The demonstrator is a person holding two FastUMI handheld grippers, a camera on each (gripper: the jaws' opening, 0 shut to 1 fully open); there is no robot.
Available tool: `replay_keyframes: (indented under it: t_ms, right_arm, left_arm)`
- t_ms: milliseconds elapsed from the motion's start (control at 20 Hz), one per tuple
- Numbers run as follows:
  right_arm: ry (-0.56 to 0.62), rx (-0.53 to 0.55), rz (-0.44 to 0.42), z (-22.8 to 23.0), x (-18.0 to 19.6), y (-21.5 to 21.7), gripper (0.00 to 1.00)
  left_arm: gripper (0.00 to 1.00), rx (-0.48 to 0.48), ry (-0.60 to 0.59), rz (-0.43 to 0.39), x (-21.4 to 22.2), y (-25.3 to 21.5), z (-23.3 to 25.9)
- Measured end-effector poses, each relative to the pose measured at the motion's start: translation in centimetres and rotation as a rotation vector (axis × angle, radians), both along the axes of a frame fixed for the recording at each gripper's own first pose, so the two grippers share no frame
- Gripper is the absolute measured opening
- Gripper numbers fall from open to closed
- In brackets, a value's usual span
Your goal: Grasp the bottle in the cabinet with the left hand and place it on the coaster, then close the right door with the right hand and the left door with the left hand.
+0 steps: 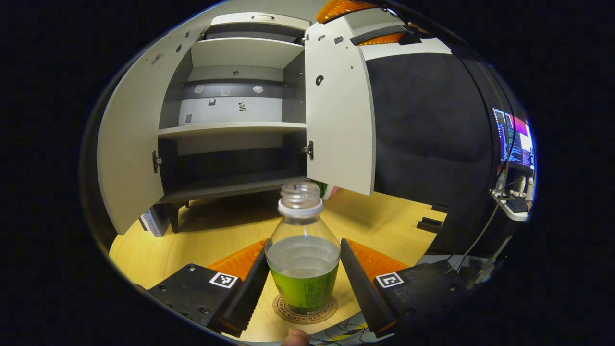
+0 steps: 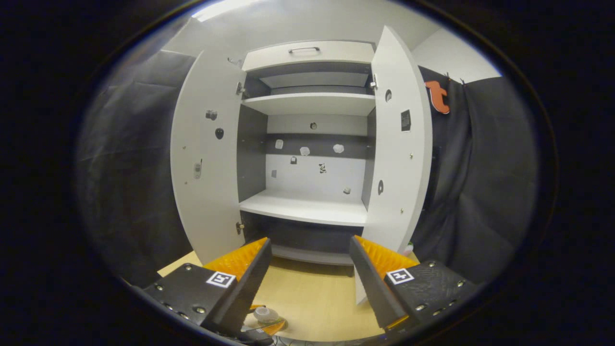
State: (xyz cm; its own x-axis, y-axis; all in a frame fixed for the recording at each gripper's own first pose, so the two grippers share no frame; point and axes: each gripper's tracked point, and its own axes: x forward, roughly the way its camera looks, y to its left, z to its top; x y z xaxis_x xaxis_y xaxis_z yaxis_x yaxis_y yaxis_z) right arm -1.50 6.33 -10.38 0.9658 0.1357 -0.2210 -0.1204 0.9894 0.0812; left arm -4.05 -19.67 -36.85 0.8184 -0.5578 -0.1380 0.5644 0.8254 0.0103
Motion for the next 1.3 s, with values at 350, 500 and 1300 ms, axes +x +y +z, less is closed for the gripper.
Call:
replay_keyframes:
  t_ms: [350, 500, 1300]
  right_arm:
    - [-0.056, 0.006, -0.059, 2.1, -2.3, -4.1, 0.98]
    - [-0.075, 0.019, -0.096, 3.2, -3.0, -6.9, 0.98]
    - [-0.078, -0.145, -0.341, 4.4, 1.9, -29.5, 0.98]
  left_arm:
    - [0.88, -0.001, -0.064, -0.003, 0.5, -0.6, 9.2]
    - [0.88, -0.013, -0.081, 0.001, 0.3, -0.9, 13.6]
    - [0.91, 0.090, -0.103, 0.235, 2.6, 7.1, 22.6]
